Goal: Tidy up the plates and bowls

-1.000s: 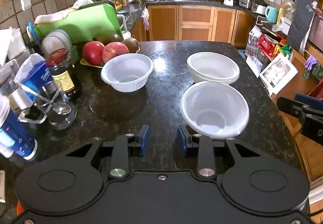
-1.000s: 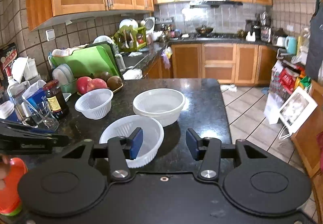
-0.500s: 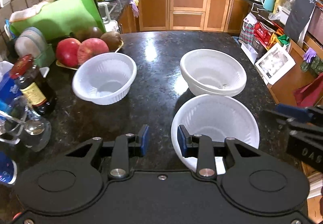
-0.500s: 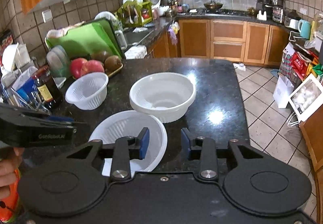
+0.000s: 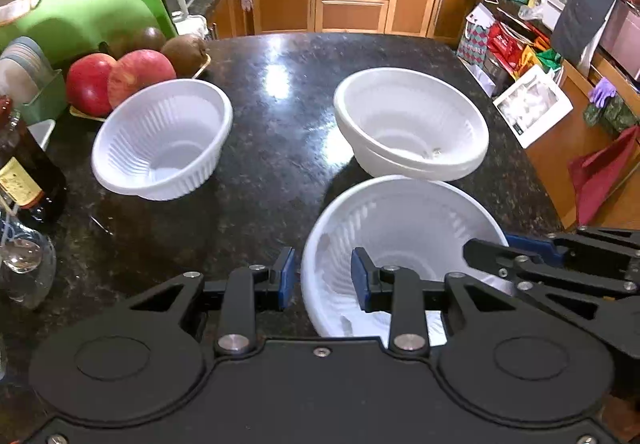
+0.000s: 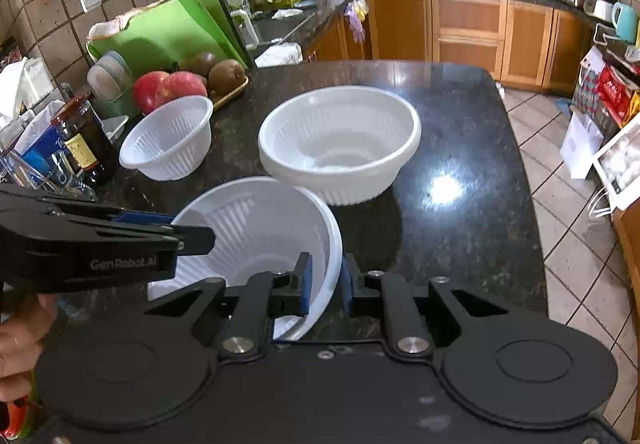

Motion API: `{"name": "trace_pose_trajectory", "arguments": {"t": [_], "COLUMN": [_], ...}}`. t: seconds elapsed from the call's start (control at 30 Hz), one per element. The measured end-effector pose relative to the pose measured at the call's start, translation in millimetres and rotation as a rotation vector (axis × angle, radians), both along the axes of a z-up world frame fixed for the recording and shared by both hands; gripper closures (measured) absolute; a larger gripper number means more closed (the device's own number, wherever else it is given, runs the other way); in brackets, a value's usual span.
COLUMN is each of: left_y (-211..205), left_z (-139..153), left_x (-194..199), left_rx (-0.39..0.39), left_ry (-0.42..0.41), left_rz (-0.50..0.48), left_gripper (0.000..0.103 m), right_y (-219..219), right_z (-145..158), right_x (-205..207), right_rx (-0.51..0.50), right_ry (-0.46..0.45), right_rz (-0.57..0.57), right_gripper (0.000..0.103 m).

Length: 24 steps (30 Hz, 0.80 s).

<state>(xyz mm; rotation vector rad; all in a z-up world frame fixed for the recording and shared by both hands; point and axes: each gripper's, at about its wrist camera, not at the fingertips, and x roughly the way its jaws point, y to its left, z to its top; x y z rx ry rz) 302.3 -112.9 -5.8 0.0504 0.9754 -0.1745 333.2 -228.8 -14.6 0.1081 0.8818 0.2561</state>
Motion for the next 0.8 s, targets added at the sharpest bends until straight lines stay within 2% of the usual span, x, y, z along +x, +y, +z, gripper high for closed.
{"name": "trace_pose_trajectory", "arguments": {"t": [0.17,0.37,0.8], "left_y": [1.9,10.3,34.4], "left_z": [2.2,4.1,21.0], "left_x": [-2.9,-17.5,-81.0], "left_rx": [-0.001,-0.005,-0.015], "left_ry": [0.002,0.013,0.0], "left_rz": [-0.001,-0.005,-0.032], "left_gripper": [0.066,0.066,0.067], "right_y": [4.9,10.4,24.5], "right_z": [-0.4,5.6,24.2], "right_x": [-5.6,-22.1,-85.7], "right_rx": [-0.014,-0.008,0.022], "right_ry": [-0.001,0.004,-0.005], "right_rz": [0.0,0.018,0.051], "right_gripper": [0.087,0.087,0.086]}}
